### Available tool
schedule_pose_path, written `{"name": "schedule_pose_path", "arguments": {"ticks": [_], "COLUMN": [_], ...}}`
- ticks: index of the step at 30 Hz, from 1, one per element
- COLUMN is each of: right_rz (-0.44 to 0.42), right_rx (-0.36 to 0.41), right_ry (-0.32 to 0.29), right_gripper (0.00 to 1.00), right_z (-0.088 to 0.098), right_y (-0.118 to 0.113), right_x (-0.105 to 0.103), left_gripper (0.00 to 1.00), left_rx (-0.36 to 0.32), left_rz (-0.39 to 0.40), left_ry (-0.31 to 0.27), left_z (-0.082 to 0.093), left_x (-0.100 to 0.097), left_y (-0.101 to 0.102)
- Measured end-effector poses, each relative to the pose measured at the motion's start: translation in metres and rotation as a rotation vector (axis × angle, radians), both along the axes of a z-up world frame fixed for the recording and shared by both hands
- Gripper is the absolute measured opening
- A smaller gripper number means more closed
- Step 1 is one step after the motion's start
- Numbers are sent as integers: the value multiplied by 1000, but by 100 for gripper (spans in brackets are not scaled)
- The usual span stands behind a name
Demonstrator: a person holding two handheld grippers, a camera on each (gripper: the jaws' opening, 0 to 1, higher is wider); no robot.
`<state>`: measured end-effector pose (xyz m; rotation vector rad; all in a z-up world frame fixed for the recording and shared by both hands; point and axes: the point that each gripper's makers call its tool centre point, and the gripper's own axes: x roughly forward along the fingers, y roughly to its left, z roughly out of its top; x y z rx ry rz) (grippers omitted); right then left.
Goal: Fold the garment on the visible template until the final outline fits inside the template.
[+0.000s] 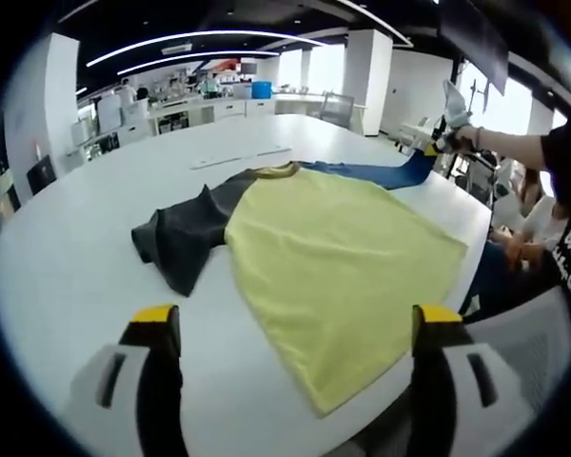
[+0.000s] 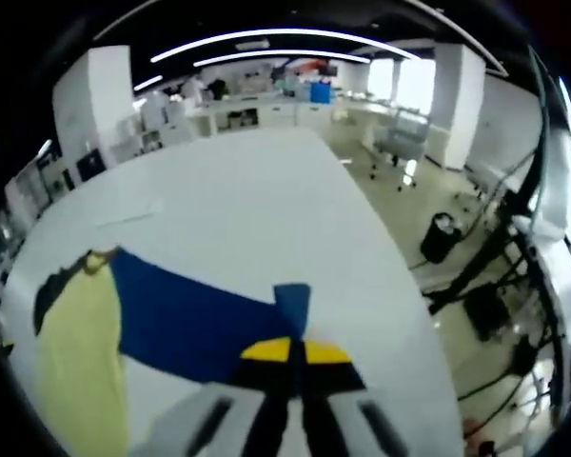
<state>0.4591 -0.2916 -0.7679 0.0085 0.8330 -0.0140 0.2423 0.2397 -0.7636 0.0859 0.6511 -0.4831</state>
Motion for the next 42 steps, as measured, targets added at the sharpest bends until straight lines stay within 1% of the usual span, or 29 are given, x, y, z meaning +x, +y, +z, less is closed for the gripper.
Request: {"name": "schedule_pose_path", "arguments": {"ticks": [4, 6, 10, 15, 21, 28, 35, 42], "right_rz": [30, 51, 84, 136, 171, 208, 260, 321], "right_rx": [-12, -5, -4, 10, 19, 40, 54, 54], "right_ry": [10, 13, 9, 10, 12, 6, -3, 1], "right_gripper": [0, 0, 0, 0, 0, 0, 0, 0], "right_z": [3, 5, 10, 16, 19, 25, 31, 35], "right_y": [19, 33, 53, 83, 104, 128, 157, 186], "right_x": [2, 2, 4, 11, 18, 27, 37, 46], "left_gripper": [99, 99, 99, 99, 99, 99, 99, 99], "left_rx": [-4, -6, -14, -7, -11, -9, -14, -21], "left_rz": [2, 2, 5, 4, 17, 15, 11, 13], "left_ry": [-1, 2, 1, -8, -12, -10, -11, -14], "left_z": [1, 1, 0, -2, -2, -2, -2, -2], "left_x": [-1, -1, -2, -2, -2, -4, -4, -3], "left_y": [0, 0, 2, 5, 8, 5, 4, 3]}}
